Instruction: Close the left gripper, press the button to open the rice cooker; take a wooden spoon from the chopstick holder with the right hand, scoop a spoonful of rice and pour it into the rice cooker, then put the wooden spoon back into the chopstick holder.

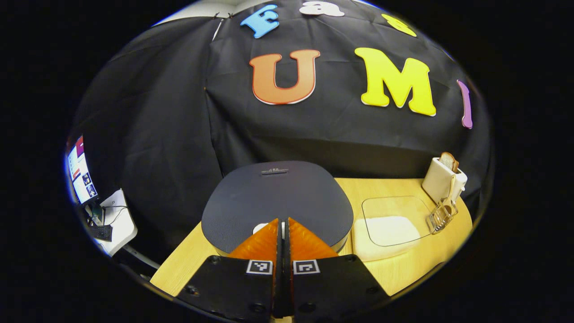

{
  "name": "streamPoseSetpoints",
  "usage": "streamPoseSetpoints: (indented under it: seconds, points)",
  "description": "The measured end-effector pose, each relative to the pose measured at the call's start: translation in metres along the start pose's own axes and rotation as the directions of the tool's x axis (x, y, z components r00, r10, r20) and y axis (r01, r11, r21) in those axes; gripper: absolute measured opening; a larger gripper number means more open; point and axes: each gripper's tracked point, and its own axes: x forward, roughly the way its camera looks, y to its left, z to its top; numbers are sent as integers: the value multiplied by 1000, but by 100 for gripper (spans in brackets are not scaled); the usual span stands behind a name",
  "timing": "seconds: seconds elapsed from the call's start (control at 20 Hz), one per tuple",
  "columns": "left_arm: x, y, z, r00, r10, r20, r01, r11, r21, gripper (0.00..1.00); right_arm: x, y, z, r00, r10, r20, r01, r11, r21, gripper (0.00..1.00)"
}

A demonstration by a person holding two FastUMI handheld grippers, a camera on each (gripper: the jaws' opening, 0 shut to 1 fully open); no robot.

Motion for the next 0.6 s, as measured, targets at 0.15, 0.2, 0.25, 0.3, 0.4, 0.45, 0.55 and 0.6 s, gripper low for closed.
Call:
streamPoseSetpoints:
  seconds: [0.15,0.2,0.25,0.3,0.4,0.45,0.55,0.6]
  points:
    - [-17,3,38,987,22,159,-21,1000,-7,3,11,-2,2,1000,-3,-17,3,999,-38,96]
    - [-23,1,48,982,9,191,-5,1000,-21,3,15,-1,3,1000,-2,-24,1,999,-45,96]
    - [-29,-8,51,976,-10,217,20,999,-43,7,20,1,5,1000,5,-28,-6,999,-46,96]
    - [-33,-15,54,974,-23,224,38,998,-59,25,25,2,9,1000,10,-30,-12,999,-48,96]
    - [-43,-22,49,969,-60,240,74,996,-52,60,37,0,18,1000,6,-24,-8,998,-55,96]
    - [-49,-26,49,961,-80,265,94,995,-39,78,44,0,25,1000,4,-20,-5,998,-57,96]
    - [-62,-34,51,941,-110,321,121,993,-13,98,62,2,38,1000,12,-8,-13,998,-64,92]
    - [-69,-33,50,934,-105,341,112,994,-3,99,72,3,44,1000,14,-7,-15,997,-71,96]
